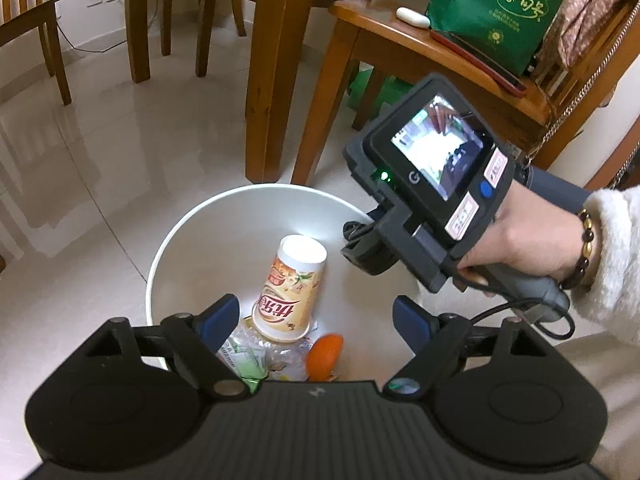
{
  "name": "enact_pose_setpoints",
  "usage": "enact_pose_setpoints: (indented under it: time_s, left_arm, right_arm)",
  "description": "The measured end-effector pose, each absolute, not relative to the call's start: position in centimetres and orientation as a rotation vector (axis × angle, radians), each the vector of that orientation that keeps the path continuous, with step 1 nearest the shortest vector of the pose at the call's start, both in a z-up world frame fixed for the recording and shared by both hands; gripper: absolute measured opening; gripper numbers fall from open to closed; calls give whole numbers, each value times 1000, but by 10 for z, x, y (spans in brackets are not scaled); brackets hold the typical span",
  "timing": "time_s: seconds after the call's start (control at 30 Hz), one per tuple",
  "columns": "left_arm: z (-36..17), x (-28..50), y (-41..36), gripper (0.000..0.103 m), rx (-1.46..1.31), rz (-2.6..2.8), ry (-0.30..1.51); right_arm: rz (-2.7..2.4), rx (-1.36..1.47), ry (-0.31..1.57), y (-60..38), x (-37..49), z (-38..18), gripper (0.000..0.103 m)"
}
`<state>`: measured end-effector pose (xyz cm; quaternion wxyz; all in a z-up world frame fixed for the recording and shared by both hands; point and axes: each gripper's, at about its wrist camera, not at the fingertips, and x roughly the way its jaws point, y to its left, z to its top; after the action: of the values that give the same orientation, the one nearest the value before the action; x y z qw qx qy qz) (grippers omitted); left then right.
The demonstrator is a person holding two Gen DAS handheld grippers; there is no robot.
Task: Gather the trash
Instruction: 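Carry the orange peel over the bin and open the left tool, then move the left tool down to the yogurt carton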
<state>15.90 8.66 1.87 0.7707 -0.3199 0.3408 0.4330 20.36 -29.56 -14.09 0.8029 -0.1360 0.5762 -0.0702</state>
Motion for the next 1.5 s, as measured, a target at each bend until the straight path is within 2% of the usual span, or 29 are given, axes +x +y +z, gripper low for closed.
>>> enact_pose_setpoints:
  time_s: [0.27, 0.5, 0.73, 1.07, 1.33, 1.5]
  left_arm:
    - [17, 133, 80, 85, -683, 1003, 754]
    - [-8, 53, 76, 87, -756, 1251, 727]
    - [-89, -32, 81, 88, -872, 1531, 781]
    - [-220, -94, 93, 88, -1171, 1696, 772]
    - [-270, -125, 99, 88, -1305, 1874, 818]
    - [-284, -128, 88, 88, -1330, 1855, 924]
  right_arm:
    - [-150, -293, 1233, -295, 203, -141, 20]
    - [-152, -293, 1234, -295, 204, -142, 20]
    - [-158, -293, 1238, -294, 206, -142, 20]
    - [-162, -300, 1239, -293, 205, -142, 21]
    - [-166, -300, 1240, -295, 204, -141, 22]
    - [-167, -301, 1240, -294, 204, -141, 21]
